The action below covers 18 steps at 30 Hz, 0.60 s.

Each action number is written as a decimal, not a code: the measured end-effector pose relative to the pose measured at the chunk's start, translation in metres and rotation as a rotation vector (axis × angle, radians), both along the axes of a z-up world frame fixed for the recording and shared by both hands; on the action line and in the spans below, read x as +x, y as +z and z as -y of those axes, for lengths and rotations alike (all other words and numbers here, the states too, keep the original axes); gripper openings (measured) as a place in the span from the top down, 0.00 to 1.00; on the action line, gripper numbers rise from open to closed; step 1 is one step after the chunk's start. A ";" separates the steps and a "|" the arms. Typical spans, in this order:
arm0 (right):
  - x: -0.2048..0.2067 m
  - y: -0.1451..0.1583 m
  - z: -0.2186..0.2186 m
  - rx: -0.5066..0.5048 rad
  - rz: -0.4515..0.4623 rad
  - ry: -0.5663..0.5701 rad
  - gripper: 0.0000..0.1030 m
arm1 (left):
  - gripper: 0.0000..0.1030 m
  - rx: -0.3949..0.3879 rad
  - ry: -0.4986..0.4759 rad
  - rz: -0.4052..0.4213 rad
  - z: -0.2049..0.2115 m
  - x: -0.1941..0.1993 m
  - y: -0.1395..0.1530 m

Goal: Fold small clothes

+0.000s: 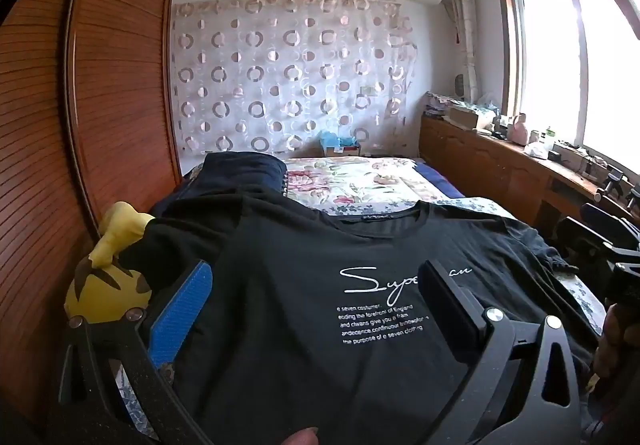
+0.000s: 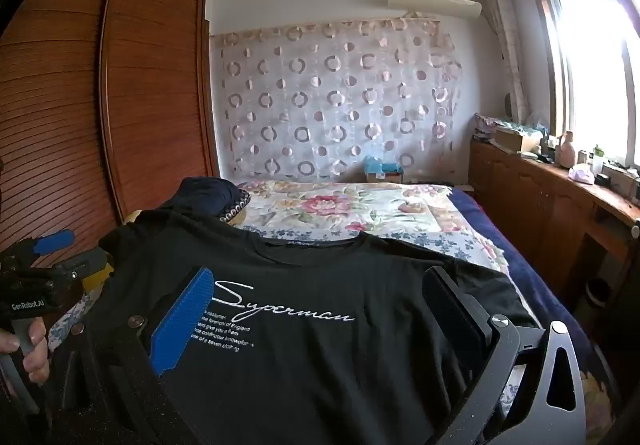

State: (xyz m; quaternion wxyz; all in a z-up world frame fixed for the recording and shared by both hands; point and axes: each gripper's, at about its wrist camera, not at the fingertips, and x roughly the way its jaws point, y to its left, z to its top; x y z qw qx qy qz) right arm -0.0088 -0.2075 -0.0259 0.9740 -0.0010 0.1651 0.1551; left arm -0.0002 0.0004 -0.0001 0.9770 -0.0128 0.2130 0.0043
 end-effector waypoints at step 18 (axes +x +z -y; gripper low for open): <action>-0.002 0.001 0.000 0.006 0.004 -0.002 0.00 | 0.00 0.002 -0.002 0.001 -0.005 0.001 -0.001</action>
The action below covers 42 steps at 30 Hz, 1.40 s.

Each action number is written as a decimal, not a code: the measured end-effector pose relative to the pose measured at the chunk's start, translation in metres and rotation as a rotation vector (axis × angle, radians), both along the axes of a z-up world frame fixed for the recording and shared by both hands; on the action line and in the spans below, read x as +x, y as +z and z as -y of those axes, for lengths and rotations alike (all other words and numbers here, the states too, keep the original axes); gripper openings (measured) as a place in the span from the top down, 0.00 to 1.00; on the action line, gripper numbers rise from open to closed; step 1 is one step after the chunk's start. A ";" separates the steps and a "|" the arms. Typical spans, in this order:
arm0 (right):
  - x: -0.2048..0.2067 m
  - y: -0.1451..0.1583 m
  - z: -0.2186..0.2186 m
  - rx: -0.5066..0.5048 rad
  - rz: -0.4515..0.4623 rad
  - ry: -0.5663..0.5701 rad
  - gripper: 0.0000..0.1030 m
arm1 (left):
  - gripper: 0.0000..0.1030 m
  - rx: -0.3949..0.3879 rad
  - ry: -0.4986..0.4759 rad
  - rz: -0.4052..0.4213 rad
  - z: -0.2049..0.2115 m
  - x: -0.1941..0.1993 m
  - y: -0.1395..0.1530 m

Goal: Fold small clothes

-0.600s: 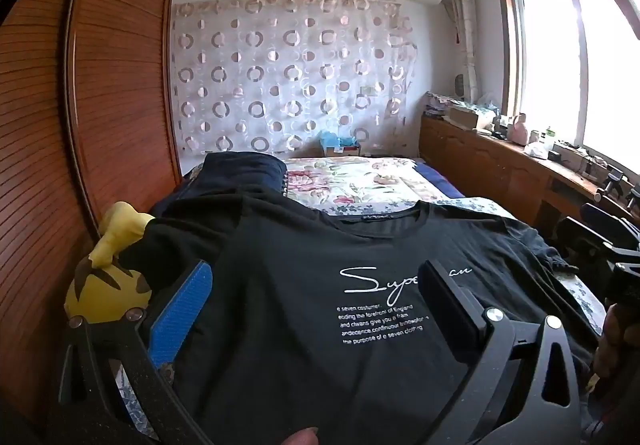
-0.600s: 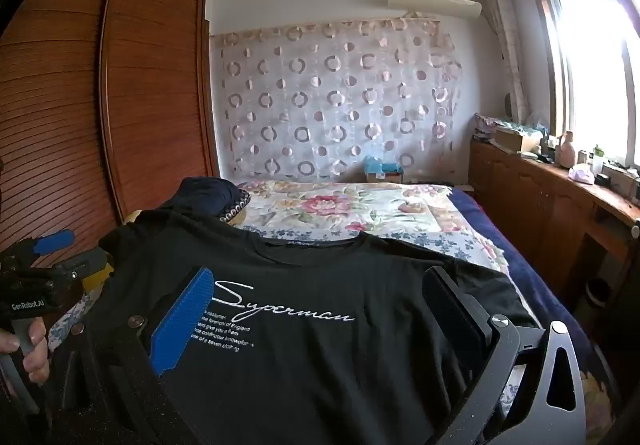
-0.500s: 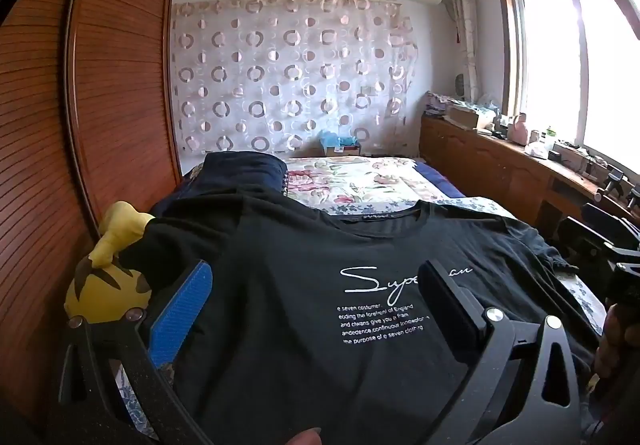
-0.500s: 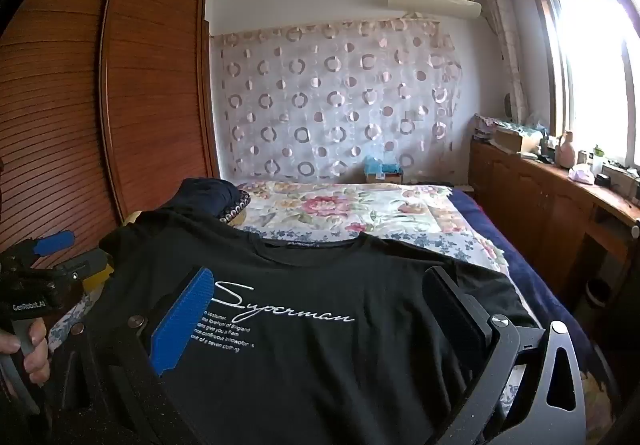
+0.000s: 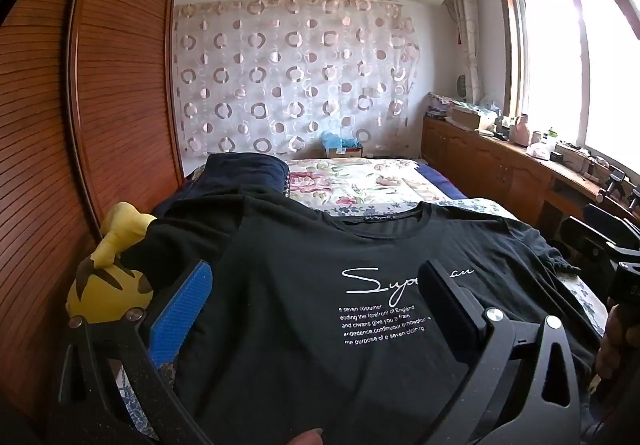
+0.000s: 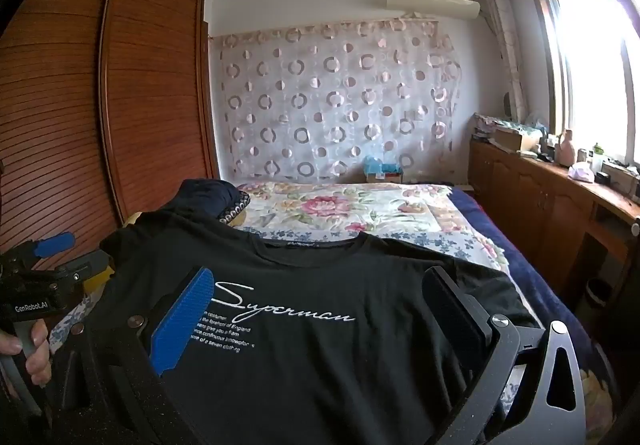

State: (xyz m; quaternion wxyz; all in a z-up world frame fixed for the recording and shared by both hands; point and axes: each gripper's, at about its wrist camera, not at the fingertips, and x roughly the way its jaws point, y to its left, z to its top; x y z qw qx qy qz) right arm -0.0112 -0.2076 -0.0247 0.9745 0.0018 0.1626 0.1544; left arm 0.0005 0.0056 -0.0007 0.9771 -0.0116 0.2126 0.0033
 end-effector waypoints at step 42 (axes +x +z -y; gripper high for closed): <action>0.002 -0.002 -0.001 0.006 0.006 0.003 0.00 | 0.00 0.014 0.008 0.025 0.003 -0.009 0.012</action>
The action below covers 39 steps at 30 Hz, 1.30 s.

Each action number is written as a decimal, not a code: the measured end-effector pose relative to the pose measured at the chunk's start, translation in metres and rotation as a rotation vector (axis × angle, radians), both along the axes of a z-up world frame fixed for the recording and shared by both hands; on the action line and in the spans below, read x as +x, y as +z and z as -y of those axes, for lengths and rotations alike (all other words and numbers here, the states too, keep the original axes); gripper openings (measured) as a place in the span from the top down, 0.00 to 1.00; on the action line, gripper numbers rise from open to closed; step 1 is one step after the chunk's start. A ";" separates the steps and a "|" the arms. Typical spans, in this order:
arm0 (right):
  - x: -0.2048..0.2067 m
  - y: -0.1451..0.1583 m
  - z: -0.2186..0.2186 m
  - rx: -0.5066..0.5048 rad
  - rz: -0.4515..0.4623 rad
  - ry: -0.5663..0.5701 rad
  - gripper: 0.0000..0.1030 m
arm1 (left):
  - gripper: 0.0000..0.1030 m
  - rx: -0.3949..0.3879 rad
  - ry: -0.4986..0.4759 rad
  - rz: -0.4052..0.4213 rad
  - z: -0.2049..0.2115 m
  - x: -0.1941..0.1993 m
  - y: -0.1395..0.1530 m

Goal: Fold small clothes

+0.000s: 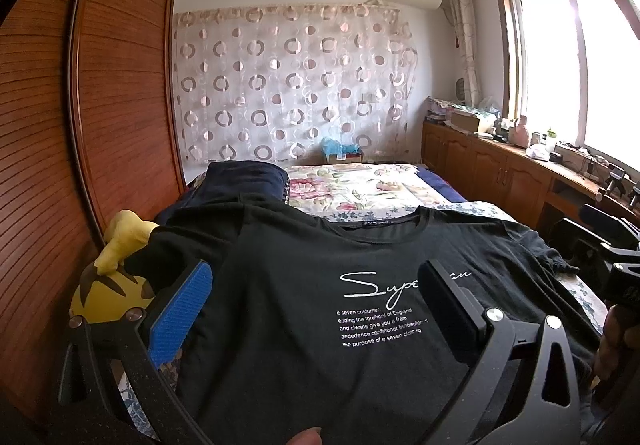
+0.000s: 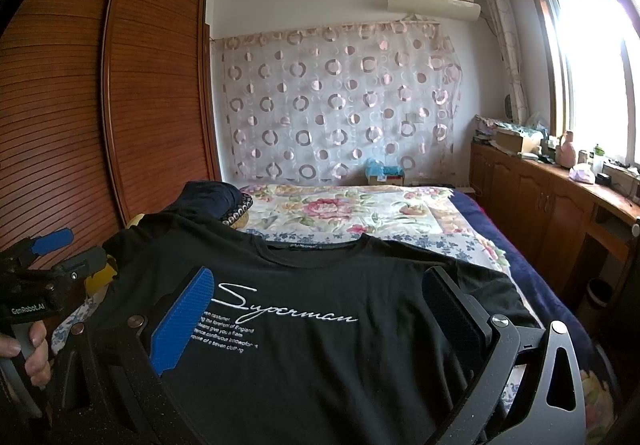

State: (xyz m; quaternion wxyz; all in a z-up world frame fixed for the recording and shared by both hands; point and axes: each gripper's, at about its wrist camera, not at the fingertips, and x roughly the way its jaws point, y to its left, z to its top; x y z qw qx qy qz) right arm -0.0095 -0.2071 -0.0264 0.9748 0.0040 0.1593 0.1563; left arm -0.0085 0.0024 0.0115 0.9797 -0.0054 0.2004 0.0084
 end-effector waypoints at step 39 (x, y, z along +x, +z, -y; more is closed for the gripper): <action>0.011 -0.011 -0.003 -0.010 -0.044 0.040 0.00 | 0.00 -0.002 0.015 -0.050 -0.019 0.011 -0.021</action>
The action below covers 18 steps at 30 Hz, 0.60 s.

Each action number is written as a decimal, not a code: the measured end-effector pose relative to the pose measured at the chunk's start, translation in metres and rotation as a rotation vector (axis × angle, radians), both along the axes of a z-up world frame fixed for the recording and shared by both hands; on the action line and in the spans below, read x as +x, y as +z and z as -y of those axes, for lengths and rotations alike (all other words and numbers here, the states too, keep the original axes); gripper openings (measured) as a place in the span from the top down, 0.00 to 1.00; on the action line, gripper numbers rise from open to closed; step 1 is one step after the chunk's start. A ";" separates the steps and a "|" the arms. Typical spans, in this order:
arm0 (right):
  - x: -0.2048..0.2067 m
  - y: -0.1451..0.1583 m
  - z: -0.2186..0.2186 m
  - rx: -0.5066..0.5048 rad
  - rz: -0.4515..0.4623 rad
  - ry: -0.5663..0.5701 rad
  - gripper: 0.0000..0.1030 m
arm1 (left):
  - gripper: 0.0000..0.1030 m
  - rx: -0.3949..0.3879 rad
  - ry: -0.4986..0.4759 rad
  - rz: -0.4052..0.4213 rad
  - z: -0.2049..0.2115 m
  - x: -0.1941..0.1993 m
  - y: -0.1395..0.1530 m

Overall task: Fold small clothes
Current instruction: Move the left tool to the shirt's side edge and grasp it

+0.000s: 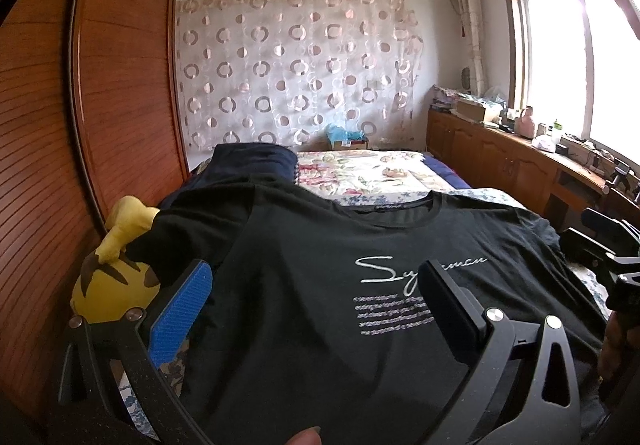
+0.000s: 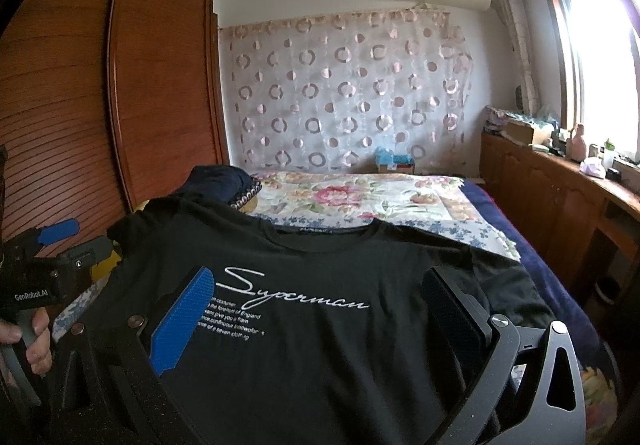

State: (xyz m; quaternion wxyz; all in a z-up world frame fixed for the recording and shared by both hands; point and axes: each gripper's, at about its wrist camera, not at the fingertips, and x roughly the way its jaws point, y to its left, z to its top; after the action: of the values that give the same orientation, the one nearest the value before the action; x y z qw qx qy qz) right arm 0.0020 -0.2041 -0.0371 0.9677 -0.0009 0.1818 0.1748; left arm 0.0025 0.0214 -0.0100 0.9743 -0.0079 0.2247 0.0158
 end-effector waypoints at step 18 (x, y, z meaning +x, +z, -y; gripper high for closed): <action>0.024 -0.008 -0.007 -0.063 -0.040 0.131 0.00 | 0.00 -0.026 0.006 -0.055 -0.060 0.017 -0.023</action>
State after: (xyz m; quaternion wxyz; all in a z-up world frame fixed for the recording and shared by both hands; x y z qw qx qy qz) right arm 0.0257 -0.1971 -0.0448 0.9498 -0.0396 0.2062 0.2318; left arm 0.0198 0.0813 -0.0332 0.9675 -0.0211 0.2514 0.0160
